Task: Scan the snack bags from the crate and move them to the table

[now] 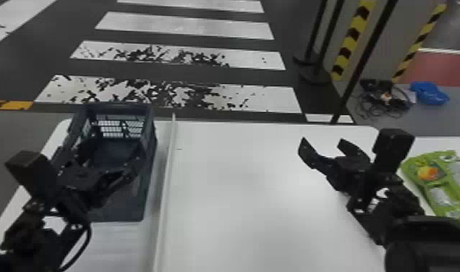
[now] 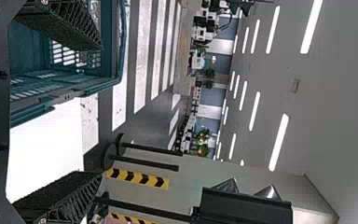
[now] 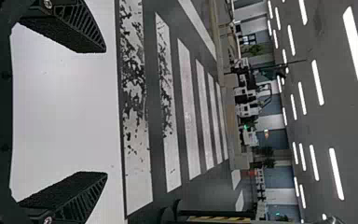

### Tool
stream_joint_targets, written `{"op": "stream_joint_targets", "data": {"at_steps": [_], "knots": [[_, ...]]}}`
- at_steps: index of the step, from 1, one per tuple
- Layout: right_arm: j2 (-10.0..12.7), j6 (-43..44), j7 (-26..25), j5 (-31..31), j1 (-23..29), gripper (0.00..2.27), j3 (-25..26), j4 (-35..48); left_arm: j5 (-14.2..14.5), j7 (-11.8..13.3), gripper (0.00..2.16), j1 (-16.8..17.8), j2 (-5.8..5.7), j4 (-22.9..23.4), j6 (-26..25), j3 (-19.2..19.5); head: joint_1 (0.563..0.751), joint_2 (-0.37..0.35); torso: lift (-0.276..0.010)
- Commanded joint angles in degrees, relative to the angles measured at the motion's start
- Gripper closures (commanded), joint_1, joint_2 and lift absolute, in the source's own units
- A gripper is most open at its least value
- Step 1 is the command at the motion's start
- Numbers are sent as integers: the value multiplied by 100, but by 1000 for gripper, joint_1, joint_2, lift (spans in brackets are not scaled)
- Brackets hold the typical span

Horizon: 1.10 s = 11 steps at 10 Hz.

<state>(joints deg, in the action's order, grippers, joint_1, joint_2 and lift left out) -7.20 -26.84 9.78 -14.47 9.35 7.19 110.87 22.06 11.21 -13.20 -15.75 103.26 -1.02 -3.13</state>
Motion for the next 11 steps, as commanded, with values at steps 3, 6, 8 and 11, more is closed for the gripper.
{"op": "stream_joint_targets", "data": {"at_steps": [3,6,8,11], "knots": [[114,2284,-37,304,743,63,-605,-391,-18,-137,33,-358,99,309,18,-3,695,-34,-95],[114,3040,-257,348,1429,70,-746,-259,-158,-418,33,-1158,90,933,35,120,695,-9,-95],[61,3409,-380,480,1930,70,-816,-136,-158,-427,33,-1765,64,1118,264,217,695,-3,-95],[-9,4094,-442,515,2519,73,-886,-145,-106,-418,33,-2380,90,1118,914,208,695,8,-95]]}}
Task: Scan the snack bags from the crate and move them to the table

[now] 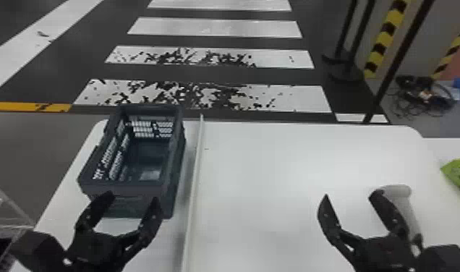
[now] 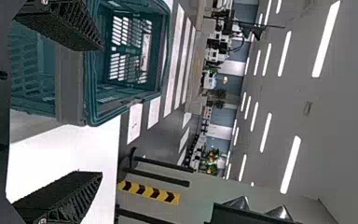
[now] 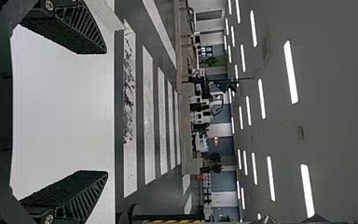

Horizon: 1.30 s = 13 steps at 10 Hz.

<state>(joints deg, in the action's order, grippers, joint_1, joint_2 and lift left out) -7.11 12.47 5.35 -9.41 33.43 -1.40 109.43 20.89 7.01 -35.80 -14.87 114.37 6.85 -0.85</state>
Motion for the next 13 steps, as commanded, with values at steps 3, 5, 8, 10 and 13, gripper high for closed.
{"op": "stream_joint_targets", "data": {"at_steps": [3,5,8,10,13], "knots": [[-141,532,-87,-9,348,73,-45,0,3,-7,33,-322,37,59,339,-108,695,4,-95],[-194,550,-175,0,384,73,-89,0,3,-7,33,-304,46,85,339,-117,695,-2,-95],[-212,638,-245,0,401,73,-89,0,12,-7,33,-243,46,59,339,-134,695,-7,-95],[-212,831,-395,0,392,73,-142,0,21,-7,33,-234,37,68,339,-117,695,-12,-95],[-212,972,-518,44,392,73,-185,0,30,2,33,-225,28,50,339,-134,695,-14,-95]]}}
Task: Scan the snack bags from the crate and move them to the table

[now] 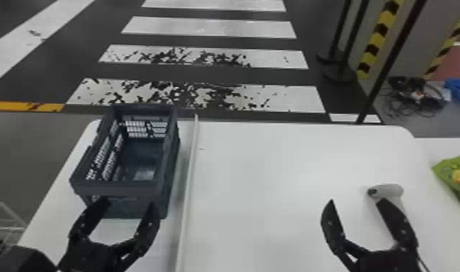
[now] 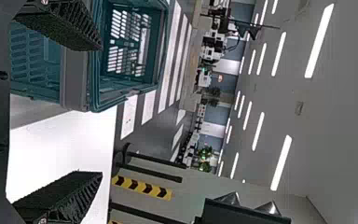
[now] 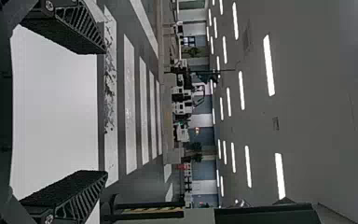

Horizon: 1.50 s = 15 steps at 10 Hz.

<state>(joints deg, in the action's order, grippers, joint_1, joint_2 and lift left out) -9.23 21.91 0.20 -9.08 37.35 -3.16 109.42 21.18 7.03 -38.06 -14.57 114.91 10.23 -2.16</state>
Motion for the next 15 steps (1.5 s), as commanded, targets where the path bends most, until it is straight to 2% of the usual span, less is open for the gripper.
{"op": "stream_joint_targets", "data": {"at_steps": [1,8,15], "knots": [[0,63,-2,11,1,73,-9,-9,0,0,33,9,-2,-12,0,-4,695,-14,-95],[0,608,-169,38,1,76,-132,-176,0,18,33,44,15,-74,0,-39,695,-17,-95],[0,503,-169,55,-17,80,-149,-237,-17,36,33,97,7,-136,0,-74,695,-17,-95]]}}
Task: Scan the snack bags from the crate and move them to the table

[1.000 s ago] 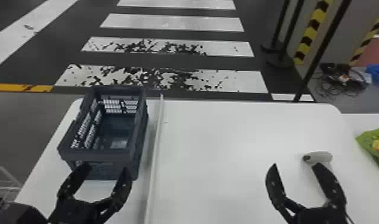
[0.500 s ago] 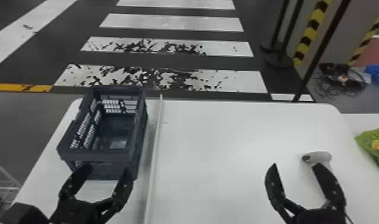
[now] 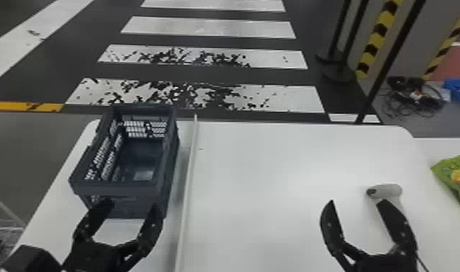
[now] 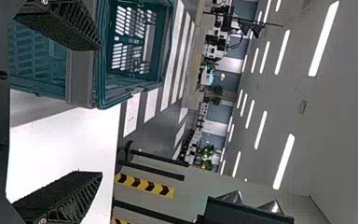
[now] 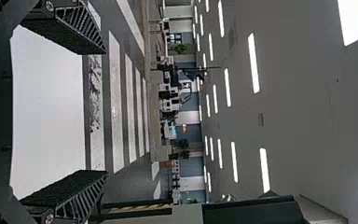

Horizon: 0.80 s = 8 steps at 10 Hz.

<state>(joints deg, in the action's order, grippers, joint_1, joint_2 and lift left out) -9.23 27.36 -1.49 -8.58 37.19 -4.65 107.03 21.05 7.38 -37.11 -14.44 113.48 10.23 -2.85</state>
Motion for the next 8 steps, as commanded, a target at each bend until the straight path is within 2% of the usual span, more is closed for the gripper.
{"op": "stream_joint_targets", "data": {"at_steps": [1,8], "knots": [[0,-95,0,41,-1,83,0,2,-4,0,33,10,-6,7,0,4,695,-16,-95],[-18,-447,0,67,-1,90,0,81,-13,9,33,2,-32,16,-18,-23,695,-12,-95]]}}
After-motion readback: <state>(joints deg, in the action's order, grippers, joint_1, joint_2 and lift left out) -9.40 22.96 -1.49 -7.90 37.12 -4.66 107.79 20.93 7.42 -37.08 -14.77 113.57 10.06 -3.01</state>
